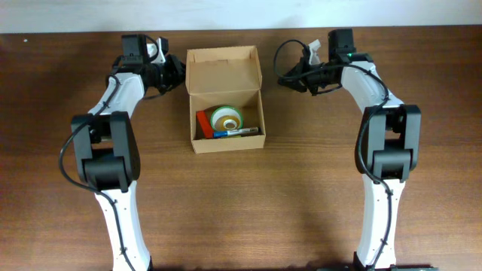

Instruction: Pack container

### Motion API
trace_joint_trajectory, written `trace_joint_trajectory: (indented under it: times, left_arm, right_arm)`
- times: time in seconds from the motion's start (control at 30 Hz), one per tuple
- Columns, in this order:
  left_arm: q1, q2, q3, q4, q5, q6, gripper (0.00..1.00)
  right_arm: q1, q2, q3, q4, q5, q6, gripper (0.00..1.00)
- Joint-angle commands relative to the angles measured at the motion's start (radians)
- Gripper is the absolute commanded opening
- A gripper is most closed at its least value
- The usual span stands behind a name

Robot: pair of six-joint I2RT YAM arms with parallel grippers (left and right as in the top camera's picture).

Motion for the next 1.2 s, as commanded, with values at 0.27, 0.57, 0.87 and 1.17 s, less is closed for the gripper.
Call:
trace_joint_trajectory:
  times: [0.27, 0.57, 0.87, 1.17]
  left_arm:
    - [0.001, 0.02, 0.014, 0.016, 0.066, -0.055, 0.02]
    - [-0.002, 0.02, 0.014, 0.033, 0.099, -0.066, 0.01]
    - [-0.002, 0.02, 0.014, 0.053, 0.121, -0.069, 0.01]
    - [0.0, 0.019, 0.116, 0.199, 0.217, -0.061, 0.02]
  right_arm:
    - [0.027, 0.053, 0.021, 0.075, -0.058, 0.048, 0.04]
    - [0.086, 0.053, 0.021, 0.283, -0.152, 0.15, 0.04]
    - [0.093, 0.063, 0.02, 0.28, -0.129, 0.149, 0.04]
    - [0.093, 0.062, 0.043, 0.404, -0.287, 0.149, 0.04]
